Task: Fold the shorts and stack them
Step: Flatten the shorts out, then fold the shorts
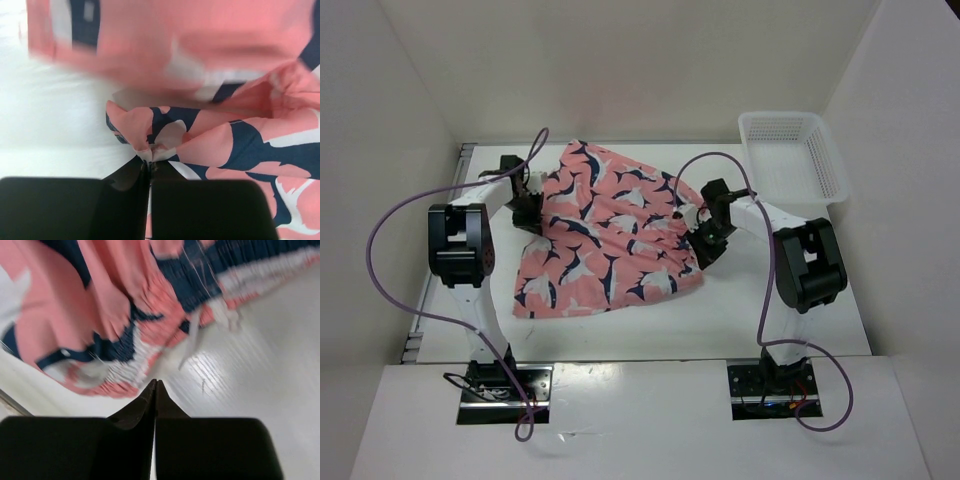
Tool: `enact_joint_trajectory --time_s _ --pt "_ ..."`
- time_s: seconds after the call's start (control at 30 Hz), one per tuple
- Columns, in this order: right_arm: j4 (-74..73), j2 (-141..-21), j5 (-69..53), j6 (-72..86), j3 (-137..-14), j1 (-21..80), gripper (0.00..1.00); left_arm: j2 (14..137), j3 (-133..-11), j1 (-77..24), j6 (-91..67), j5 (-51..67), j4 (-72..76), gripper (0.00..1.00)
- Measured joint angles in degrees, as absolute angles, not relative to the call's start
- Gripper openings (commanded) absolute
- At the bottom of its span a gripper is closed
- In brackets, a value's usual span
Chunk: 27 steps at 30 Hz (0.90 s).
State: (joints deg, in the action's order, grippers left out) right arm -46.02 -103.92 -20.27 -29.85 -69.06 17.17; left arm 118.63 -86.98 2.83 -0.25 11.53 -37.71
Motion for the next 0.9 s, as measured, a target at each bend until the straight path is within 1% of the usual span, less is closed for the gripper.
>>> enact_joint_trajectory --time_s 0.03,0.07,0.1,0.13,0.17,0.2,0.23,0.27,0.3,0.37,0.43,0.47,0.6,0.7,0.73,0.8,0.87,0.9 --pt "-46.0 -103.9 -20.6 -29.8 -69.1 17.5 0.0 118.1 -86.5 3.3 -0.2 10.0 -37.8 0.05" --pt "-46.1 -103.9 -20.9 -29.9 -69.1 17.8 0.0 117.4 -86.0 3.8 -0.2 8.5 -37.9 0.12" --pt "-46.1 -103.9 -21.3 -29.9 -69.0 18.0 0.0 116.7 -85.5 4.2 -0.2 7.0 -38.0 0.32" --pt "-46.1 -103.9 -21.7 -29.9 -68.9 18.2 0.0 116.1 -85.1 4.6 -0.3 5.5 -38.0 0.39" --pt "-46.1 -103.9 -21.9 -29.9 -68.9 18.3 0.02 115.7 -84.9 4.7 0.0 4.7 -38.1 0.44" --pt "-46.1 -103.9 -21.9 -29.9 -68.8 18.4 0.08 115.5 -84.9 4.8 -0.3 4.1 -38.2 0.51" --pt "-46.1 -103.9 -21.8 -29.9 -68.7 18.4 0.16 115.4 -84.9 4.8 0.0 3.9 -38.1 0.53" --pt "-46.1 -103.9 -21.8 -29.9 -68.6 18.4 0.31 115.4 -84.9 4.7 -0.1 3.9 -38.1 0.55" --pt "-46.2 -103.7 -21.9 -30.0 -68.5 18.4 0.39 115.4 -84.9 4.7 -0.2 4.0 -38.1 0.55" --pt "-46.3 -103.1 -22.1 -31.2 -68.4 18.5 0.57 115.4 -84.9 4.6 -0.2 4.2 -38.2 0.55" --pt "-46.0 -101.2 -22.2 -32.2 -67.2 19.2 0.65 115.2 -84.9 4.6 -0.2 4.4 -38.1 0.55" --pt "-45.8 -99.8 -22.0 -32.7 -65.9 20.2 0.71 115.2 -84.8 4.6 -0.2 4.3 -38.1 0.55" --pt "-44.1 -94.5 -22.1 -34.2 -60.3 26.4 0.72 114.3 -83.7 4.6 -0.2 4.3 -38.2 0.55" --pt "-41.8 -94.1 -22.3 -34.1 -58.7 29.4 0.72 114.1 -83.0 4.6 -0.2 4.3 -38.2 0.53" --pt "-41.0 -94.1 -22.2 -33.8 -58.3 29.5 0.7 114.1 -82.9 4.6 -0.2 4.3 -38.2 0.53" --pt "-39.2 -94.4 -21.5 -32.9 -58.0 29.5 0.67 114.1 -82.9 4.6 -0.2 4.3 -38.2 0.5" --pt "-36.6 -95.2 -20.8 -31.5 -57.8 29.3 0.59 114.1 -82.9 4.6 -0.2 4.3 -38.2 0.46" --pt "-35.1 -95.8 -20.3 -30.3 -57.7 29.3 0.55 114.1 -82.9 4.6 -0.2 4.3 -38.1 0.38"
